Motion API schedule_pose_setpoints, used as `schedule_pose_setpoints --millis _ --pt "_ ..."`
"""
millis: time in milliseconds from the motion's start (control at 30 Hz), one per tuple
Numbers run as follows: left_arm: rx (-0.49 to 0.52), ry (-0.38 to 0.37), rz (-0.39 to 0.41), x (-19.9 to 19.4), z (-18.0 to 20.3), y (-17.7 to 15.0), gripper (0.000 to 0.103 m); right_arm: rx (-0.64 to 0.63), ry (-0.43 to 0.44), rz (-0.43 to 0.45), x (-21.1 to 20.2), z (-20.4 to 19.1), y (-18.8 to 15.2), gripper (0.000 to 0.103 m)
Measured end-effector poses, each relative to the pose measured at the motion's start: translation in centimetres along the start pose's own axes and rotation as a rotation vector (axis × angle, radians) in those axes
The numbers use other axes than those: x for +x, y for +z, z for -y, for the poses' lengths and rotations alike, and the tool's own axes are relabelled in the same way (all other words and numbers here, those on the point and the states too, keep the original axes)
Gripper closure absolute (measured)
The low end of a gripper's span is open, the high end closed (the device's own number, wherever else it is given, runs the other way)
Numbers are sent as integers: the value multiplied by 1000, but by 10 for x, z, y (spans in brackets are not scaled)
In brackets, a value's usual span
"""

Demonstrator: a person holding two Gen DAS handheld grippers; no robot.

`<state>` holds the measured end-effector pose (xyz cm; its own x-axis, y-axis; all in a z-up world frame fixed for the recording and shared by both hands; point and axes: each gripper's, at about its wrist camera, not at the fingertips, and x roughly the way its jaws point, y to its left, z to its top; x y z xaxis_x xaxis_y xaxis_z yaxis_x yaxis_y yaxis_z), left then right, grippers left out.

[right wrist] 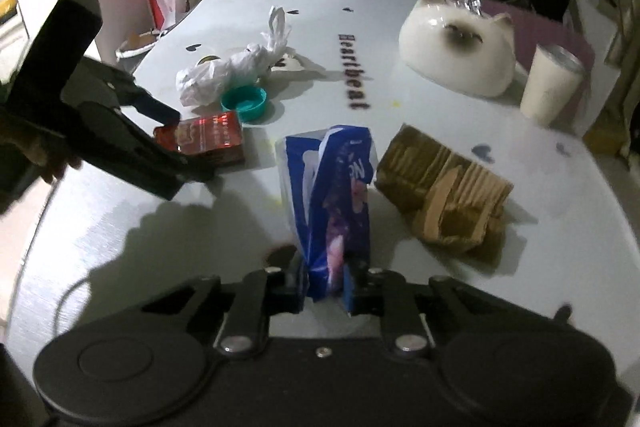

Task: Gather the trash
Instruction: 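Grasp the red box with the left tool while the right tool grasps the blue-and-white wrapper, then lift the red box and blue wrapper and carry them over the wastebasket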

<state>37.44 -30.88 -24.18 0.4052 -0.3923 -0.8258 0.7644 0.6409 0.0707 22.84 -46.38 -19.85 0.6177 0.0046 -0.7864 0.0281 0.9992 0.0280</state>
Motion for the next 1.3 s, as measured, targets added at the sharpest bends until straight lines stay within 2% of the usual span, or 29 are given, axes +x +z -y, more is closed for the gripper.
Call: schedule_pose_setpoints --millis 133,300,633,833,1300 --pt "-42 -3 -6 -5 6 -4 43 47 17 -6 -2 2 0 89" --pt "-178 5 14 -25 10 -20 47 95 24 5 -11 3 4 89" --pt "-416 55 116 -107 13 -50 49 118 59 71 -45 -7 19 90" --pt "-504 98 189 -159 19 -63 50 110 79 125 -74 -20 26 90" --pt "-598 197 281 -248 25 -96 50 66 111 206 -131 -63 31 90"
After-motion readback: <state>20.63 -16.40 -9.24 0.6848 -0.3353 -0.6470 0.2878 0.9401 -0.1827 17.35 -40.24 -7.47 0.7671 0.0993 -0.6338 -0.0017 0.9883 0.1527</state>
